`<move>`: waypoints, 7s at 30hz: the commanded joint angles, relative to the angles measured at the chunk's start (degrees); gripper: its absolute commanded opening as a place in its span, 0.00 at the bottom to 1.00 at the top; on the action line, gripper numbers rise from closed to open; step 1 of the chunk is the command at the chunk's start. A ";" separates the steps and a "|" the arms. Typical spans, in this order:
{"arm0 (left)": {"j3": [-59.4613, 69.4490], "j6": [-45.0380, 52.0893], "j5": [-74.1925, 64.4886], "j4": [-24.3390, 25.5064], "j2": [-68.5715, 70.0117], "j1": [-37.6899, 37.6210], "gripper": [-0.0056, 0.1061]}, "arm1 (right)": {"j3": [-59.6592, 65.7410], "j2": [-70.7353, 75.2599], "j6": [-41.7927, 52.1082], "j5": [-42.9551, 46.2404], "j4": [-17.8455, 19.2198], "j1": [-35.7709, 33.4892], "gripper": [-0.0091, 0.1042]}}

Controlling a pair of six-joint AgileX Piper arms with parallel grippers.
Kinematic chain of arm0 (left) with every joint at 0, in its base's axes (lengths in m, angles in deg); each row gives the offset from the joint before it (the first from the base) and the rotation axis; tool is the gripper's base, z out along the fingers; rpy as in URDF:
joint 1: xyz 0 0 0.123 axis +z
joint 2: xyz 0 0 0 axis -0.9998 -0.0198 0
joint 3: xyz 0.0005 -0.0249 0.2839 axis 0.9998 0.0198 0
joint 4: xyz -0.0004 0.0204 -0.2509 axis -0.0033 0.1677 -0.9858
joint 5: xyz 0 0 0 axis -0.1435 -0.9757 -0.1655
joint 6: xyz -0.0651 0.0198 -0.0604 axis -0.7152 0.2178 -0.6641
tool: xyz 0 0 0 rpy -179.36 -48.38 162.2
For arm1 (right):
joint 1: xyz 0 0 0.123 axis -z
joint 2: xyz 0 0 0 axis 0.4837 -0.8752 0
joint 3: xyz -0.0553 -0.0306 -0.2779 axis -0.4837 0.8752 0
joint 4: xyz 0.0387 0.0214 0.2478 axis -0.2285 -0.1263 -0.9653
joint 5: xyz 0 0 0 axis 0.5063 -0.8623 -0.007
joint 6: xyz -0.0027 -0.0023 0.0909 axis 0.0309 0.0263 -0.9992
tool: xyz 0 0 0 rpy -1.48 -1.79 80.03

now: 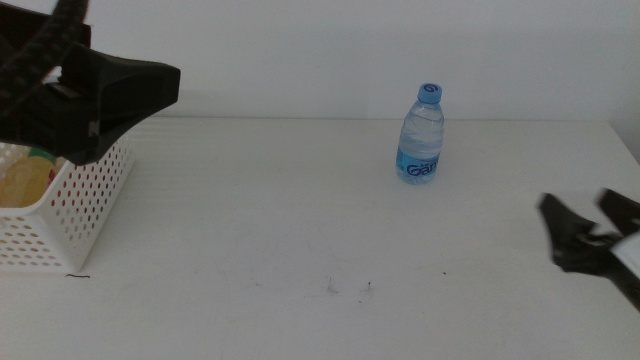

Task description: Use arms to grab the bottles and put them into the dustbin to the left of the table.

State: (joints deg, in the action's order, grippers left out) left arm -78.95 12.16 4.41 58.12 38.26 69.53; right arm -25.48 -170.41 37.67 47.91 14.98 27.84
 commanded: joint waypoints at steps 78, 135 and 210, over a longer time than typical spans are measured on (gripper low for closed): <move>0.23 0.03 1.15 0.00 0.22 -0.12 0.89 | -85.10 -49.59 -27.71 -40.14 31.11 -28.15 0.24; 3.73 -0.44 12.24 6.23 -0.20 -0.74 0.89 | -55.48 34.24 19.04 -108.70 -20.21 -32.11 0.88; 7.40 -38.22 70.10 31.13 -55.88 -3.61 0.03 | -55.48 34.36 19.04 -108.70 -20.53 -32.11 0.88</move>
State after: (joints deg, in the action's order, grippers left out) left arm -71.91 -23.90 78.71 88.14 -26.71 65.97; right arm -80.51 -136.34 56.14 -61.46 -5.80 -4.14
